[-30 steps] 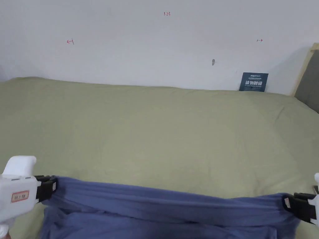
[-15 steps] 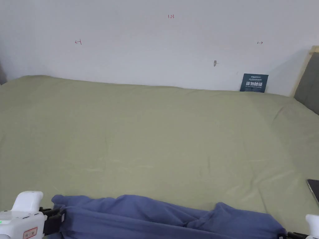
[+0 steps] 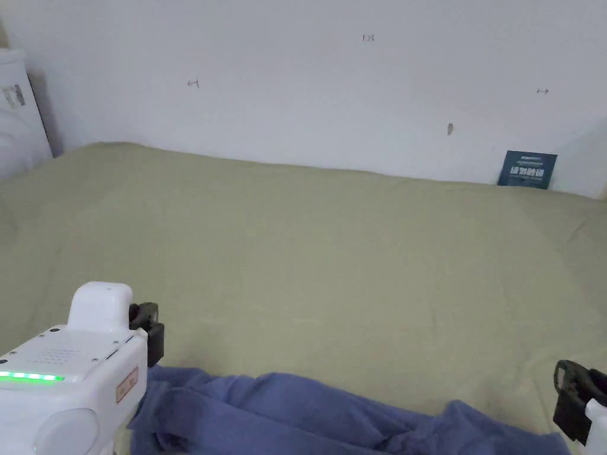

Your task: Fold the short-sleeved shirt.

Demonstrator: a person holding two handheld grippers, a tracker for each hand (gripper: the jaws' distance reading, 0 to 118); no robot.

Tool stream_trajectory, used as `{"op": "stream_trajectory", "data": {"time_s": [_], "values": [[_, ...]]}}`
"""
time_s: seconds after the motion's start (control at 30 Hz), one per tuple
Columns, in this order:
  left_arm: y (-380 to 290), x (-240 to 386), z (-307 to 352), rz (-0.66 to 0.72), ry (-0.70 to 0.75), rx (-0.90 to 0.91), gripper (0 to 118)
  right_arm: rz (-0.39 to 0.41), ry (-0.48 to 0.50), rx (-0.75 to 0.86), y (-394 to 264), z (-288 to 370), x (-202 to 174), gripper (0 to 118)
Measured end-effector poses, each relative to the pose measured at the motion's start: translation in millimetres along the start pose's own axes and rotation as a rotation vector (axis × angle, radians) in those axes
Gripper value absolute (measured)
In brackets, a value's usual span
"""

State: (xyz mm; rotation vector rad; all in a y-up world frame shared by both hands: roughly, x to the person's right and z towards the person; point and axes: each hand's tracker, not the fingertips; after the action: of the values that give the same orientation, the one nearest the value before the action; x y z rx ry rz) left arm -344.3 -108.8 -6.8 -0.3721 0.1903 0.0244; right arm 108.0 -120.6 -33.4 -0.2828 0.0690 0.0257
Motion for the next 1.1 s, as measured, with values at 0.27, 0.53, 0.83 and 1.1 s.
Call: {"op": "stream_trajectory", "data": {"time_s": [0.27, 0.53, 0.83, 1.1], "values": [[-4, -36, -6, 0.078, -0.062, -0.113, 0, 0.007, 0.0, 0.063, 2, 16, -35, 0], [-35, -146, -98, 0.462, -0.373, -0.591, 0, 0.023, -0.04, 0.095, 5, 26, -46, 0], [-64, -160, -158, 0.57, -0.627, -0.78, 75, 0.033, -0.064, 0.059, 7, 15, -57, 0], [-83, -121, -200, 0.64, -0.704, -0.892, 112, 0.012, -0.069, 0.029, 3, 8, -49, 0]]}}
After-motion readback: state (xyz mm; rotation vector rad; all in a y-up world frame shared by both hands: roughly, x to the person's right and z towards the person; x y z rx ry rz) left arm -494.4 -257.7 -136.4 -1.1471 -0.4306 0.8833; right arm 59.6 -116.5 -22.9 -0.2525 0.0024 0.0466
